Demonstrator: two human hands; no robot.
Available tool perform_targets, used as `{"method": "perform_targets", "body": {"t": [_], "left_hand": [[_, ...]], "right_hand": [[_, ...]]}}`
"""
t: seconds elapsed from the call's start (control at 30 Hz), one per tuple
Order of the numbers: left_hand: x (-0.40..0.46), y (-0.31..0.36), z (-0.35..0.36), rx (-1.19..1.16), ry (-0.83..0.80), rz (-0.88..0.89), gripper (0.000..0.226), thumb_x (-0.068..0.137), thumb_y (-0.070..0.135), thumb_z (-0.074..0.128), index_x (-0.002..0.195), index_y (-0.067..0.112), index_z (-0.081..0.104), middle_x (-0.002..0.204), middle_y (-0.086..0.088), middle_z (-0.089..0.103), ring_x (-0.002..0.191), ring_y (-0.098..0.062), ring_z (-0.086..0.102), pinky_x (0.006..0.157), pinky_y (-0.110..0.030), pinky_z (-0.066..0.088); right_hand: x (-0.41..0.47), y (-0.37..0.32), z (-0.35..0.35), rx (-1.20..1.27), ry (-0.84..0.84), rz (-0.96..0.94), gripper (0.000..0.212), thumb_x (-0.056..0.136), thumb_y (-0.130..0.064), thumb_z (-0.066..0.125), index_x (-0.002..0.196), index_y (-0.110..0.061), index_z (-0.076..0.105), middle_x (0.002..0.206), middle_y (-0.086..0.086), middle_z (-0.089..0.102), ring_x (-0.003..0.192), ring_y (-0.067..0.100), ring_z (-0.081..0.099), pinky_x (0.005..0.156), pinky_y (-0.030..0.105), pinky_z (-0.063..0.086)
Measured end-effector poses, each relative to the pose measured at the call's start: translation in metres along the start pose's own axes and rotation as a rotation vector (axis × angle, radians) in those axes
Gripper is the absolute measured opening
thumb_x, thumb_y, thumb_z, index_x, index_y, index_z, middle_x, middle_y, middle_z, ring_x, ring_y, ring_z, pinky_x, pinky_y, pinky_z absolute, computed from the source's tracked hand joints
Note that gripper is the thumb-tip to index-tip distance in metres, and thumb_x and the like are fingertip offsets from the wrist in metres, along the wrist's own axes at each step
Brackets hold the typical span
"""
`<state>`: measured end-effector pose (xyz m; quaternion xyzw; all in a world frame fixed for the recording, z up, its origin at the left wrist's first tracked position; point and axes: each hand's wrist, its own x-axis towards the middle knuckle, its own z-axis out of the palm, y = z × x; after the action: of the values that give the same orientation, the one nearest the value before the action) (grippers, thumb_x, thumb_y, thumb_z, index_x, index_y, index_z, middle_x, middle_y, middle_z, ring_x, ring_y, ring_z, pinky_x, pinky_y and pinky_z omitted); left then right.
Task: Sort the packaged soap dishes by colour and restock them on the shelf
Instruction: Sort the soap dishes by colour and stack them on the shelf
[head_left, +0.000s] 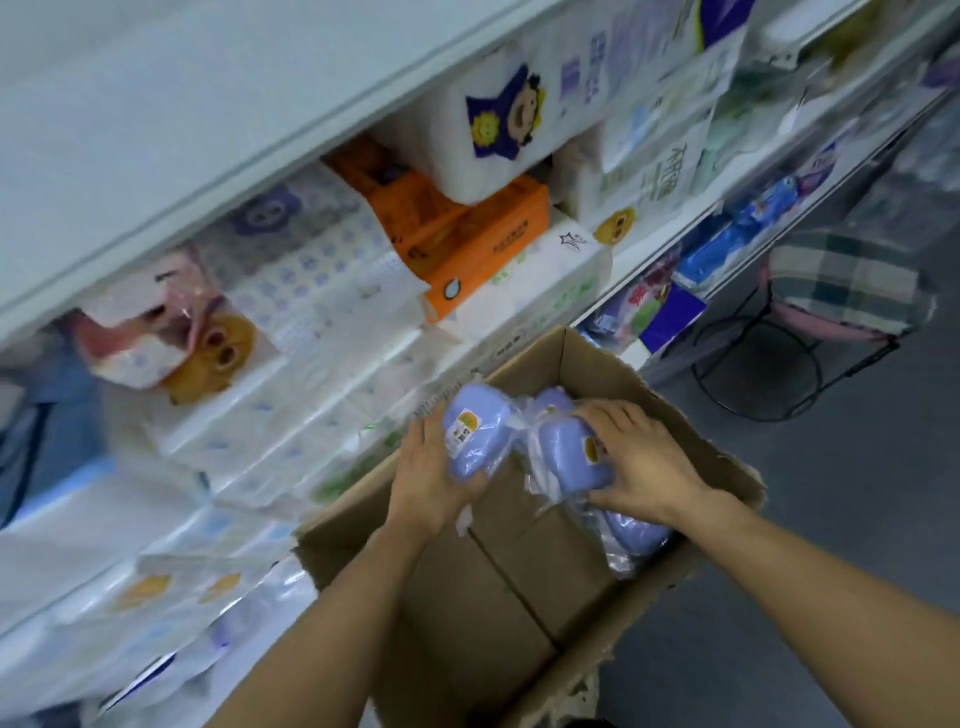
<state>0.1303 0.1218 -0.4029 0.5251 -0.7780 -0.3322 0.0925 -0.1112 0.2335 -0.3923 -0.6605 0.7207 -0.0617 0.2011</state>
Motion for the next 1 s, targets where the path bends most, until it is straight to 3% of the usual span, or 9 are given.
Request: {"method": "perform_targets", "body": {"t": [0.1,0.27,0.37,0.5,0.73,0.87,1.0], "left_hand": [[-0.031,0.006,-0.041,-0.101,0.087,-0.001,0.087,0.061,0.046,0.073,0.139,0.023,0.042,0.123,0.005,0.049,0.114,-0.016,0.049,0.093,-0.035,0.045],[-0.07,0.031,-0.102,-0.172,0.204,0.032,0.088,0.062,0.041,0.071,0.143,0.029,0.037,0.124,0.012,0.041,0.119,-0.01,0.046,0.092,-0.023,0.037],[-0.093,0.04,-0.139,-0.149,0.297,0.07,0.091,0.064,0.044,0.077,0.144,0.033,0.033,0.126,0.016,0.039,0.118,-0.007,0.046,0.093,-0.021,0.045],[-0.126,0.05,-0.192,-0.148,0.452,0.149,0.085,0.066,0.034,0.078,0.141,0.034,0.037,0.13,0.016,0.042,0.118,-0.002,0.046,0.092,-0.008,0.037],[-0.176,0.056,-0.285,-0.188,0.65,0.197,0.079,0.062,0.033,0.074,0.128,0.05,0.035,0.121,0.029,0.041,0.116,0.002,0.047,0.096,-0.024,0.046],[-0.202,0.044,-0.347,-0.162,0.72,0.125,0.085,0.062,0.036,0.071,0.139,0.036,0.036,0.128,0.017,0.045,0.119,-0.006,0.049,0.099,-0.032,0.047],[-0.227,0.017,-0.428,-0.076,0.788,0.041,0.09,0.063,0.034,0.074,0.144,0.032,0.034,0.13,0.009,0.045,0.119,-0.012,0.049,0.101,-0.032,0.045]], "right_hand": [[-0.01,-0.03,-0.031,0.151,0.135,0.033,0.102,0.055,-0.069,0.046,0.144,-0.021,0.033,0.14,0.0,0.042,0.129,0.023,0.039,0.103,0.042,0.037],[-0.014,-0.07,-0.083,0.239,0.18,-0.015,0.083,0.062,-0.057,0.063,0.134,-0.025,0.037,0.125,-0.002,0.046,0.115,0.021,0.046,0.092,0.041,0.044],[-0.009,-0.098,-0.118,0.361,0.202,-0.072,0.079,0.064,-0.054,0.068,0.132,-0.027,0.038,0.119,-0.008,0.043,0.107,0.015,0.048,0.087,0.036,0.047],[0.002,-0.141,-0.16,0.503,0.247,-0.194,0.073,0.072,-0.044,0.079,0.132,-0.026,0.041,0.119,-0.01,0.049,0.105,0.01,0.052,0.085,0.026,0.045],[0.019,-0.241,-0.22,0.64,0.234,-0.356,0.059,0.076,-0.045,0.078,0.126,-0.028,0.052,0.114,-0.014,0.062,0.102,0.001,0.059,0.084,0.023,0.05],[0.031,-0.308,-0.241,0.721,0.216,-0.426,0.051,0.075,-0.041,0.079,0.118,-0.026,0.057,0.105,-0.005,0.067,0.091,0.01,0.065,0.078,0.027,0.054],[0.047,-0.382,-0.254,0.748,0.23,-0.492,0.076,0.061,-0.059,0.076,0.125,-0.026,0.052,0.101,0.003,0.066,0.088,0.018,0.066,0.074,0.03,0.055]]}}
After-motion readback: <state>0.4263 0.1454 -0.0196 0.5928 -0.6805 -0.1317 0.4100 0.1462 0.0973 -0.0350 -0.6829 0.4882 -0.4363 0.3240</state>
